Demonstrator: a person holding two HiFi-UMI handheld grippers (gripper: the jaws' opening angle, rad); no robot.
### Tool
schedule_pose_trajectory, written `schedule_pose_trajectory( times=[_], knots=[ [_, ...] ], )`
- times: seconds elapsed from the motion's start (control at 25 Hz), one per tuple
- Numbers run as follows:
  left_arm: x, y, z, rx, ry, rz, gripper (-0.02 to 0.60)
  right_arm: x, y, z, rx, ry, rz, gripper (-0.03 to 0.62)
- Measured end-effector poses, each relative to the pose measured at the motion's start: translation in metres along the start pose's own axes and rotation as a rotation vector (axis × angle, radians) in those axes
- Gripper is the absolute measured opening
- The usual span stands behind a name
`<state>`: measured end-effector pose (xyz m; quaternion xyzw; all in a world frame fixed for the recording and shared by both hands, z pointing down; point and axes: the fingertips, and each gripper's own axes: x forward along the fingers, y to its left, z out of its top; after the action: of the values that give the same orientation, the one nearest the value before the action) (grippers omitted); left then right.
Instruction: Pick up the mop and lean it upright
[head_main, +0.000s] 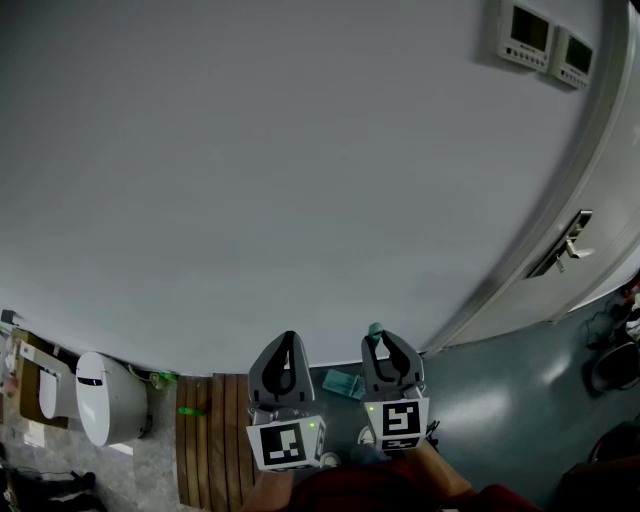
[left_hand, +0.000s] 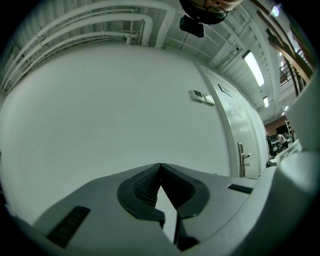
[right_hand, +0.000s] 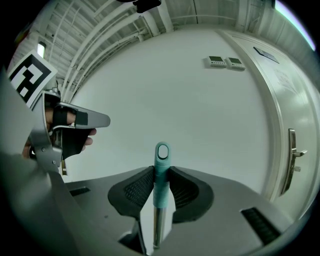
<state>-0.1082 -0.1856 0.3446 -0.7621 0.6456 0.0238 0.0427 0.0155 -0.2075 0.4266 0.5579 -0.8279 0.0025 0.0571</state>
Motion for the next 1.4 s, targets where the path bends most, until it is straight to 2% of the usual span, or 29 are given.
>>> schedule_pose_trajectory(
  times=[0.24,0.44,0.6,0.92,1.16,1.4],
  knots=[
    [0.0,0.0,-0.004,0.009,0.019,0.001,0.014,0.006,0.001,-0.022,-0.006,0.05,0.004,0.109],
    [0.001,0.002,-0.001,-0.015,0.005,-0.001,0.014,0.01,0.004,-0.043,-0.011,0.1,0.007,0.109],
    [0.002,0.005,-0.003,0.009,0.01,0.001,0.014,0.011,0.005,-0.058,-0.001,0.129,0.005,0.109],
    [0.006,0.004,-0.005,-0.032,0.014,0.0,0.014,0.018,0.004,-0.059,-0.005,0.13,0.003,0.109],
    [0.005,0.01,-0.008,0.009,0.026,0.012,0.014,0.02,0.006,-0.06,-0.008,0.127,0.0,0.109],
    [0.001,0.011,-0.007,-0.016,0.022,0.012,0.014,0.026,0.006,-0.06,-0.01,0.125,-0.009,0.109]
  ],
)
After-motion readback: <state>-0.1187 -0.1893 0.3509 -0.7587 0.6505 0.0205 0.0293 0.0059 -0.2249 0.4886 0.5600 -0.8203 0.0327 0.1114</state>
